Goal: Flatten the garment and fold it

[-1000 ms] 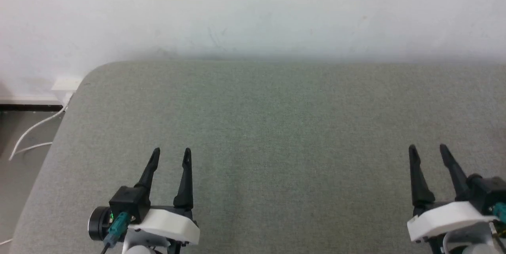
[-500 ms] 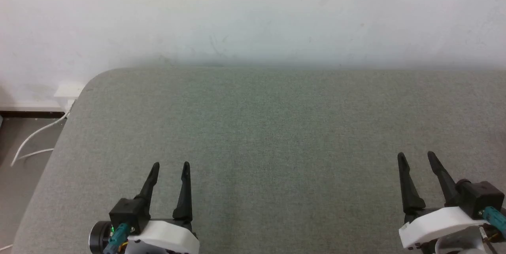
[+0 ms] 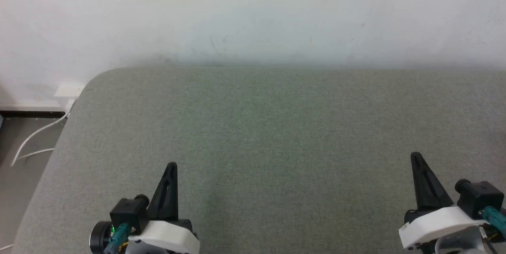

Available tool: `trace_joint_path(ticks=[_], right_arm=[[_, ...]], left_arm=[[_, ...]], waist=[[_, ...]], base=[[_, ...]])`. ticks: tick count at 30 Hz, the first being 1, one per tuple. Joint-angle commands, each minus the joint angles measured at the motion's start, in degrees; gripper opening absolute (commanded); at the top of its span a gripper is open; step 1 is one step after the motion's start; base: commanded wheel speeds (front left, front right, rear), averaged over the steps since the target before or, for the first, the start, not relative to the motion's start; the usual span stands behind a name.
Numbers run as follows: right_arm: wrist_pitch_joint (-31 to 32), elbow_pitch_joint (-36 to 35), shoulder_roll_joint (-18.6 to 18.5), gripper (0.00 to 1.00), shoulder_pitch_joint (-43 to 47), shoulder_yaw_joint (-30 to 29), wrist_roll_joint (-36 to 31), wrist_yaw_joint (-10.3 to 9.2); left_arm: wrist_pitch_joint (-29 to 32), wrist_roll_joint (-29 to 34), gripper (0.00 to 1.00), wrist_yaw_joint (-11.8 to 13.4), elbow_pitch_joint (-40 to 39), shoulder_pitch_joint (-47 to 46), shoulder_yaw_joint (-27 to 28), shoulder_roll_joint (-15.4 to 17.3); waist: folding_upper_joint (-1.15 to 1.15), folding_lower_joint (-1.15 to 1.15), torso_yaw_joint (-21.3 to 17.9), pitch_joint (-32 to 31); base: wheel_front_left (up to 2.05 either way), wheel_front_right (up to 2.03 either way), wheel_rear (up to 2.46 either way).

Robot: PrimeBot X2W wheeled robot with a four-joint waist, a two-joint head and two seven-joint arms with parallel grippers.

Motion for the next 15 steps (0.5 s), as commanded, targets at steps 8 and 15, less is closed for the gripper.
trace_joint_path(ticks=[8, 15], right_arm=[[0.5, -0.3, 0.0, 0.00, -0.1, 0.2, -0.5, -0.01], [1.0, -0.5, 0.0, 0.00, -0.3, 0.5, -1.0, -0.01]], left_arm=[[0.8, 0.6, 0.00, 0.0, -0.5, 0.0, 0.3, 0.0], [1.6, 1.2, 0.00, 0.0, -1.0, -0.1, 0.6, 0.0]], waist=[[0.00, 0.00, 0.0, 0.1], [0.00, 0.00, 0.1, 0.2]], base=[[0.00, 0.00, 0.00], [0.00, 0.00, 0.00]])
